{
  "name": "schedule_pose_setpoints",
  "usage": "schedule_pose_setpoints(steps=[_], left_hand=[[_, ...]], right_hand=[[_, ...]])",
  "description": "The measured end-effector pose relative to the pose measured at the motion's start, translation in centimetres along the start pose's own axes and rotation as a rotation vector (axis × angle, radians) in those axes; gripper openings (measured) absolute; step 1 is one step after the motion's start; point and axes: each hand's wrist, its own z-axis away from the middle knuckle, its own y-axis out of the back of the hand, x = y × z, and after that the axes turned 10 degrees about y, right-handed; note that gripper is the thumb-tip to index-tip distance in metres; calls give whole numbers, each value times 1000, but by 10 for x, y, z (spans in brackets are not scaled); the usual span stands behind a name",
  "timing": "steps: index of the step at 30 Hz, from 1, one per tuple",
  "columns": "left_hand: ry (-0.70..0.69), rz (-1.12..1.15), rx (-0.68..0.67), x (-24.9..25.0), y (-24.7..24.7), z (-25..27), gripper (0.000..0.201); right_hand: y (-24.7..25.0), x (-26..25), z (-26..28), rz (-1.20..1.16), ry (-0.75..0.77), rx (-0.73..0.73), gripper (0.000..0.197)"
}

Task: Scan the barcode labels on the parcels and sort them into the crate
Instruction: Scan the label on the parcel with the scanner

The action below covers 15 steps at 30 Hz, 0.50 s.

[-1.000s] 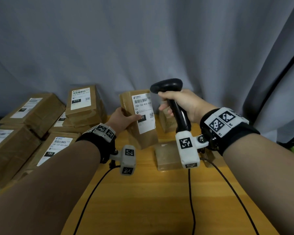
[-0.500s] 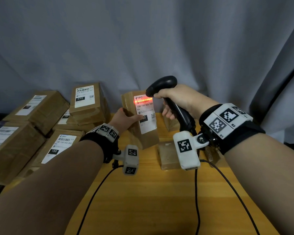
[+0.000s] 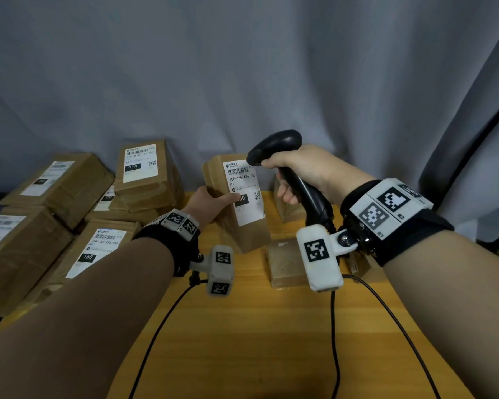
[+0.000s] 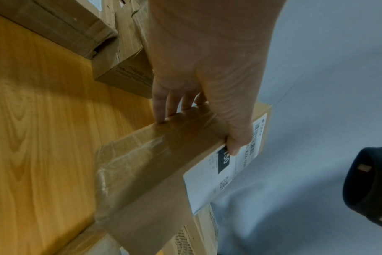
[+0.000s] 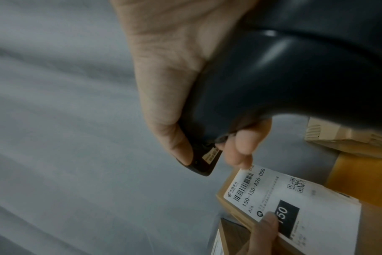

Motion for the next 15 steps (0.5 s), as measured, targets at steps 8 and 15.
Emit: schedule_pose_setpoints(steps=[8,15], left_hand=[[-17,41,-33,0,1,7,52],[-111,279,-37,-4,13,30,57]], right_hand=[[-6,10,1,-48,26,36,31],[-18,23,4,-173,192,164,14]])
